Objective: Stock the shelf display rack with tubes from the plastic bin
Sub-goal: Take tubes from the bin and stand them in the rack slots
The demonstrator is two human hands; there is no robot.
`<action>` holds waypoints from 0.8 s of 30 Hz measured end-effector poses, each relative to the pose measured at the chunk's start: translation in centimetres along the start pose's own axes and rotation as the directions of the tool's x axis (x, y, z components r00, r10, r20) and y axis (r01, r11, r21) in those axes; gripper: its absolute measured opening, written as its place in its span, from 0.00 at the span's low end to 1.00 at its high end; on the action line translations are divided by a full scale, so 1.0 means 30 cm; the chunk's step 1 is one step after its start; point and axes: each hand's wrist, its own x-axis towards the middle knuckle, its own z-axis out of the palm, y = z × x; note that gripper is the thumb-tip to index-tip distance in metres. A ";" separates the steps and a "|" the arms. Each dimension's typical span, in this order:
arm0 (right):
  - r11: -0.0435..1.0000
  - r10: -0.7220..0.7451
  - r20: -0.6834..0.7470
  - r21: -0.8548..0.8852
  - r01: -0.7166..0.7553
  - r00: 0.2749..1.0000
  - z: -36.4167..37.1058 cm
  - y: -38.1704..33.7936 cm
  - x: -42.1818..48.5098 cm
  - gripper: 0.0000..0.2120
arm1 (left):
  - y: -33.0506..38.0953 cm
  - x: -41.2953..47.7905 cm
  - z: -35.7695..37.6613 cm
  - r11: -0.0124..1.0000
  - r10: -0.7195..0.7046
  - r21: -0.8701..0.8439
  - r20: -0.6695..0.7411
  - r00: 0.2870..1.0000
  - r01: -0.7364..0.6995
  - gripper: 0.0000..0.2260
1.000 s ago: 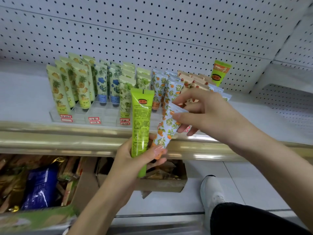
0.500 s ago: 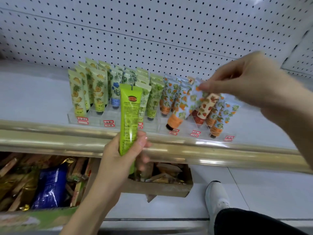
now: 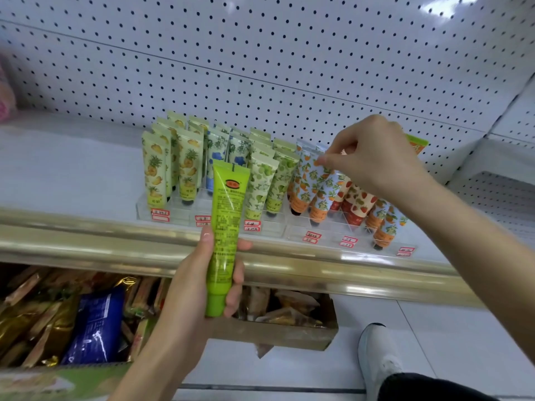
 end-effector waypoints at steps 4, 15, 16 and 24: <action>0.999 0.002 0.005 -0.045 -0.002 1.000 0.025 -0.001 0.009 0.08 | -0.002 0.002 -0.007 0.999 -0.001 0.040 0.011 1.000 0.000 0.24; 0.997 0.036 0.060 -0.071 -0.032 0.998 0.061 0.008 0.037 0.08 | -0.016 0.014 -0.001 0.998 -0.009 0.066 -0.003 1.000 0.009 0.25; 0.997 0.039 0.067 -0.072 -0.035 0.997 0.060 0.010 0.042 0.08 | -0.018 0.016 -0.001 0.998 -0.007 0.068 -0.004 1.000 0.007 0.24; 0.997 0.030 0.086 -0.071 -0.024 0.996 0.062 0.022 0.054 0.08 | -0.025 0.021 0.000 0.998 -0.006 0.065 0.008 1.000 0.005 0.24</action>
